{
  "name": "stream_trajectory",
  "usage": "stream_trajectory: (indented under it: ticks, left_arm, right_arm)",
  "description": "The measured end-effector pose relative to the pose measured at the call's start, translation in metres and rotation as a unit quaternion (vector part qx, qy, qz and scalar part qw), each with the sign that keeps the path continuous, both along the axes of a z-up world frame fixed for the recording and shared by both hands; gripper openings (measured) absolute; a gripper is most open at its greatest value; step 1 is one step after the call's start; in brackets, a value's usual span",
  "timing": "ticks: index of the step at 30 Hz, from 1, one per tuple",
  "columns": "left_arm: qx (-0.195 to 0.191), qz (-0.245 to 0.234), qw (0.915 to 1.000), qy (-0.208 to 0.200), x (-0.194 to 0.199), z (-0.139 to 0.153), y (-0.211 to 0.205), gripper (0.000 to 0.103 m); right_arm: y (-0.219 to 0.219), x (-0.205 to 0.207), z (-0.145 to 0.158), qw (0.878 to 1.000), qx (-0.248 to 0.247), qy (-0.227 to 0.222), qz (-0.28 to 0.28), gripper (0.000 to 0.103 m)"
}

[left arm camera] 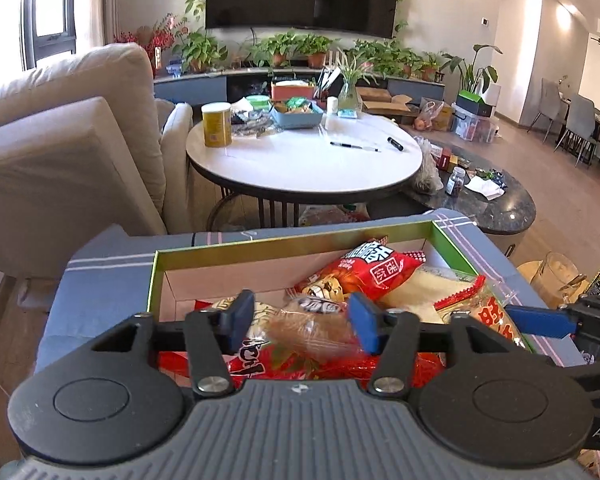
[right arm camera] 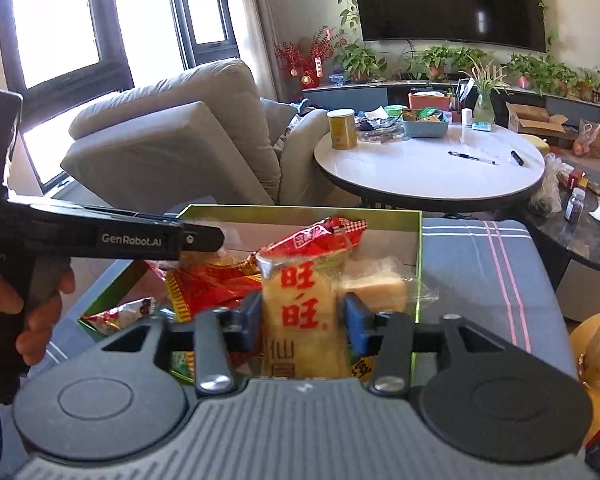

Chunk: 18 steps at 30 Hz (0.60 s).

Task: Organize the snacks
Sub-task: 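Lower the pastry pack into the box and open the left gripper while the right carries the cracker pack, then lower the rice-cracker pack into the box and open the right gripper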

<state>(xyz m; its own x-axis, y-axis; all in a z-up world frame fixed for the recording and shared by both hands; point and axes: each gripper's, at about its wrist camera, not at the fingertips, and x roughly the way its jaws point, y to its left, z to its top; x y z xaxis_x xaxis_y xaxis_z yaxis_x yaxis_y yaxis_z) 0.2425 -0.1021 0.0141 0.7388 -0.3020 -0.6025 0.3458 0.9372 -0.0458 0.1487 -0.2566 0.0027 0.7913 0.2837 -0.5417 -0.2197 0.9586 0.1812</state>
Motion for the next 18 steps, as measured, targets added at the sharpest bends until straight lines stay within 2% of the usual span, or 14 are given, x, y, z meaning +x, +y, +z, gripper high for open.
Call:
stream_trajectory:
  ticks: [5, 18]
  left_arm:
    - [0.001, 0.001, 0.9999, -0.014, -0.009, 0.006, 0.003, 0.064]
    - [-0.017, 0.005, 0.9989, -0.044, -0.055, 0.024, 0.027, 0.075]
  right_arm:
    - [-0.001, -0.005, 0.006, 1.000, -0.002, -0.014, -0.008, 0.085]
    - [-0.008, -0.024, 0.016, 1.000, 0.002, -0.018, -0.026, 0.086]
